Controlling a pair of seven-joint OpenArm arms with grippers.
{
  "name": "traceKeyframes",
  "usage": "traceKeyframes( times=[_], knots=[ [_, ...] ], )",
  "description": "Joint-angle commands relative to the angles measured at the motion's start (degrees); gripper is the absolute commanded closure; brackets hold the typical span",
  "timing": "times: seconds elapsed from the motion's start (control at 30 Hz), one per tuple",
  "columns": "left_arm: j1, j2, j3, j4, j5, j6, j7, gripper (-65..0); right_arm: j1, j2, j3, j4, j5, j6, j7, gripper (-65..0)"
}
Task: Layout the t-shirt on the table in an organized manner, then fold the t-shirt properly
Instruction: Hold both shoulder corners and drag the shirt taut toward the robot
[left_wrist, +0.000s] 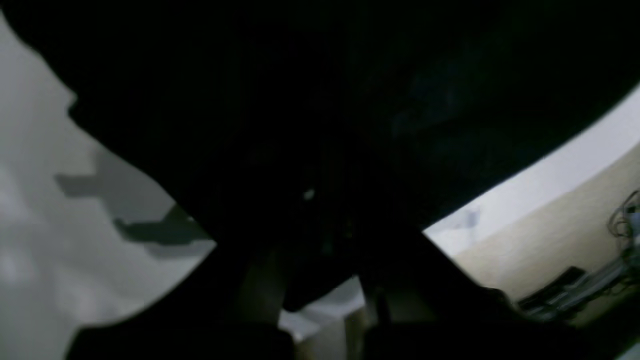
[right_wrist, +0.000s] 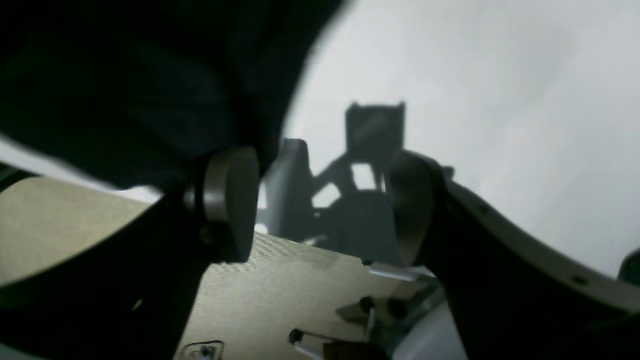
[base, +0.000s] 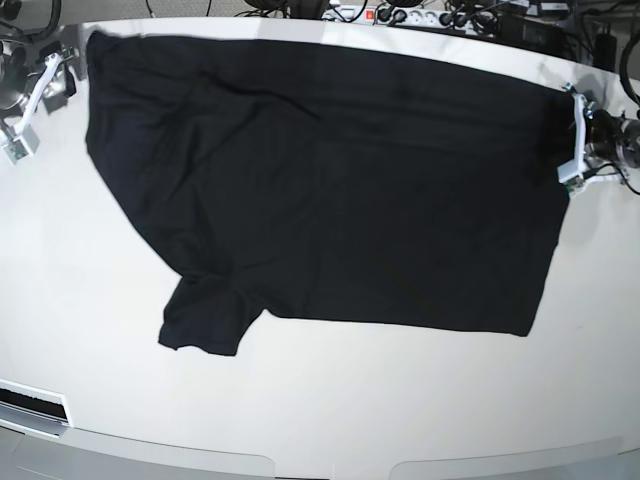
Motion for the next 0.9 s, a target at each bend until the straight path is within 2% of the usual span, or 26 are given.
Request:
traceKeyframes(
  times=[0.0, 0.07, 0.17, 0.2, 0.23, 0.3, 0.33, 0.43, 0.57, 0.63, 0.73, 0.87],
  knots=[
    [-0.5, -1.4, -0.3, 0.2, -0.6, 0.3, 1.9, 0.0, 0.0, 1.0, 0.7, 1.0, 0.2, -1.4, 0.1, -43.0],
    [-0.6, -1.4, -0.3, 0.2, -3.7, 0.3, 2.3, 0.0, 0.0, 0.8, 0.7, 1.0, 0.8, -4.7, 0.1, -43.0],
    [-0.6, -1.4, -0.3, 0.2, -7.6, -1.2, 2.8, 0.0, 0.0, 0.7, 0.7, 1.0, 5.8, -4.1, 0.6, -39.0],
    [-0.6, -1.4, -0.3, 0.2, -8.6, -2.1, 3.3, 0.0, 0.0, 0.7, 0.7, 1.0, 7.8, -2.7, 0.5, -34.4],
    [-0.6, -1.4, -0.3, 0.2, -8.9, -2.6, 3.6, 0.0, 0.0, 0.7, 0.7, 1.0, 9.9, -0.8, 0.5, -27.2],
    [-0.6, -1.4, -0.4, 0.2, -8.6, -2.6, 3.6, 0.0, 0.0, 0.5, 0.6, 1.0, 13.9, 3.1, 0.2, -4.1],
    [-0.6, -1.4, -0.7, 0.2, -8.7, -2.5, 3.5, 0.0, 0.0, 0.3, 0.6, 1.0, 16.3, 4.8, 0.1, 0.0],
    [-1.2, -1.2, -2.1, 0.2, -8.5, -2.5, 3.6, 0.0, 0.0, -2.6, 0.6, 1.0, 21.7, 12.2, 1.5, 0.0],
    [-1.4, -1.0, -4.2, 0.2, -8.5, -1.8, 3.3, 0.0, 0.2, -8.9, 0.2, 0.0, 18.9, 12.2, 3.7, 0.0],
    [-1.5, -0.9, -4.6, 0.2, -8.5, -1.4, 3.1, 0.0, 1.5, -10.6, -0.5, -1.8, 15.8, 12.2, 4.3, 0.0],
    [-2.4, -0.9, -4.6, 0.2, -8.5, -1.4, 3.1, 0.0, 4.2, -11.5, -1.2, -5.3, 12.4, 12.2, 6.5, 0.0],
    [-2.5, -0.6, -4.6, 0.2, -8.5, -1.0, 3.1, 0.0, 7.3, -11.5, -3.0, -13.2, 12.0, 12.2, 7.3, 0.0]
  ],
)
